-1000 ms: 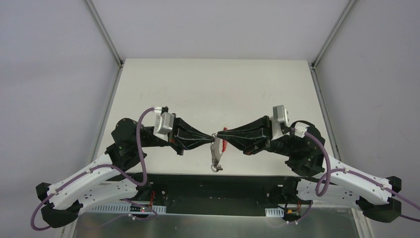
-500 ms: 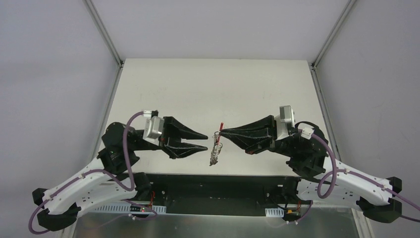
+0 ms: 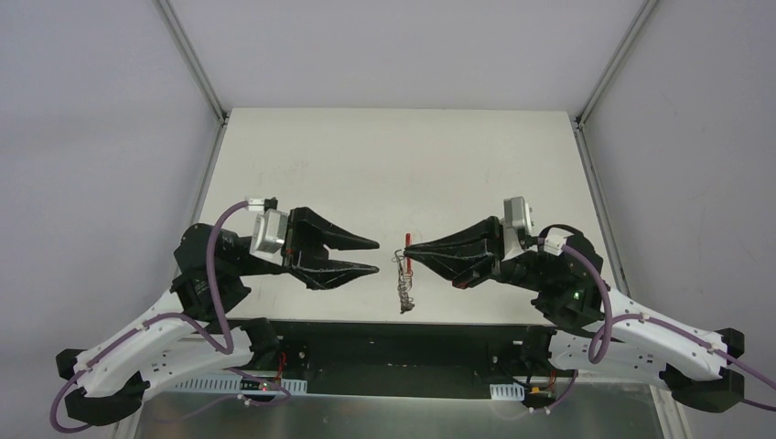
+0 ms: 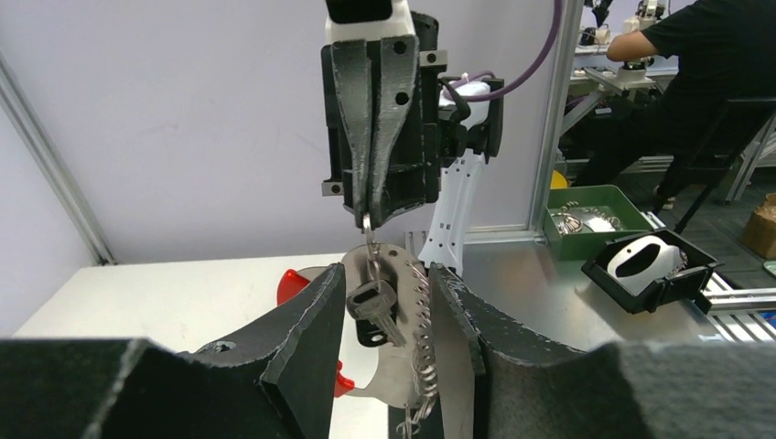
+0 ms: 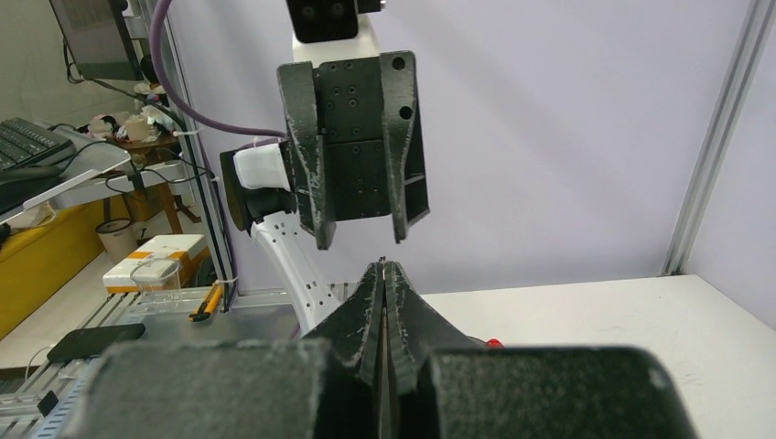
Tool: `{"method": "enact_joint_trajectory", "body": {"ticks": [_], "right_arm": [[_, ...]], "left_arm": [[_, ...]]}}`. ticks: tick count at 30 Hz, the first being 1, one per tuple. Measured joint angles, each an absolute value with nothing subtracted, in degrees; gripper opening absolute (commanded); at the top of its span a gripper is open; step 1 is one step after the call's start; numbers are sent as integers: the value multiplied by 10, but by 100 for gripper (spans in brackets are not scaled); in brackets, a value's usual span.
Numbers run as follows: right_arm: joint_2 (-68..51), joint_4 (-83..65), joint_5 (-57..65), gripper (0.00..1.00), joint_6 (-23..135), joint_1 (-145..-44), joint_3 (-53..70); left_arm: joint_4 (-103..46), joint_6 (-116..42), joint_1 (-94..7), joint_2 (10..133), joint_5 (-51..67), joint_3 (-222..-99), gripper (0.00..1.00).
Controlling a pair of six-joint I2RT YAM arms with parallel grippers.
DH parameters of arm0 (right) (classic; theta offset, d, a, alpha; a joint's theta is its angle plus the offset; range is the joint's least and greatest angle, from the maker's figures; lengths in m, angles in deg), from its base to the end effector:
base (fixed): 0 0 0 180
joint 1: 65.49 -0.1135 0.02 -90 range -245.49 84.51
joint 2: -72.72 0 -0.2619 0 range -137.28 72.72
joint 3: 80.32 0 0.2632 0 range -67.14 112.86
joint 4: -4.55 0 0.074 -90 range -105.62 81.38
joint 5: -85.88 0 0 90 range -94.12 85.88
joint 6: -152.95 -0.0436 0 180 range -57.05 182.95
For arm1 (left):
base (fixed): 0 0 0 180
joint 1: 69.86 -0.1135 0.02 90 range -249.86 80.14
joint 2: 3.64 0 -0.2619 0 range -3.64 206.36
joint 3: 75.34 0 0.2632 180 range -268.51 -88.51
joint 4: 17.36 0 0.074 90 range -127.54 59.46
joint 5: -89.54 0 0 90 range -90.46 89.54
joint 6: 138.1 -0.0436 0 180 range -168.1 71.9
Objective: Put the keys on the keyring
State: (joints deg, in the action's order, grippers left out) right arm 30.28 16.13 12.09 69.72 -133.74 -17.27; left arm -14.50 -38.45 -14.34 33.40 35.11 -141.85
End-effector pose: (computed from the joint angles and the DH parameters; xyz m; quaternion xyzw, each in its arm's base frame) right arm 0.0521 0.1635 0.4446 -0.3893 0.3044 0.5016 0.7101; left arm 0.0542 -0.1237 0.4593 0.4254 0.3187 -0.5734 0.6235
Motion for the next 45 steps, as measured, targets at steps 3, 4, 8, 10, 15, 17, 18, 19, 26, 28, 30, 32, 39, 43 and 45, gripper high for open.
{"method": "enact_joint_trajectory", "body": {"ticks": [3,4,8,10,15,17,18,19,26,28,30,32,39,43,45], "right_arm": [[303,156,128,0,698,-1337,-173],[303,155,129,0,699,-1337,-173],[302,154,133,0,700,-1337,-173],[302,154,133,0,701,-1337,-173],[302,155,133,0,702,-1337,-173],[302,155,133,0,704,-1337,-173],[302,155,133,0,705,-1337,-173],[302,156,133,0,706,-1337,-173],[295,156,134,0,707,-1337,-173],[293,156,134,0,707,-1337,-173],[292,157,134,0,707,-1337,-173],[291,159,134,0,707,-1337,-173],[288,166,139,0,707,-1337,-173],[284,168,142,0,707,-1337,-173],[282,169,144,0,707,-1337,-173]], "left_arm": [[-145,-383,-143,354,351,-1422,38],[-145,-383,-143,360,351,-1422,38],[-144,-380,-143,375,352,-1424,39],[-141,-378,-143,380,353,-1424,39],[-129,-369,-143,387,355,-1424,39],[-127,-368,-143,388,356,-1424,38],[-127,-367,-143,388,356,-1424,38],[-126,-367,-143,388,356,-1424,38],[-123,-363,-143,391,359,-1424,36],[-123,-360,-143,394,362,-1424,35],[-124,-358,-143,395,365,-1424,33],[-124,-356,-143,395,366,-1424,32],[-124,-355,-143,395,366,-1424,28],[-124,-355,-143,394,366,-1424,26],[-124,-355,-143,394,366,-1424,26]]}}
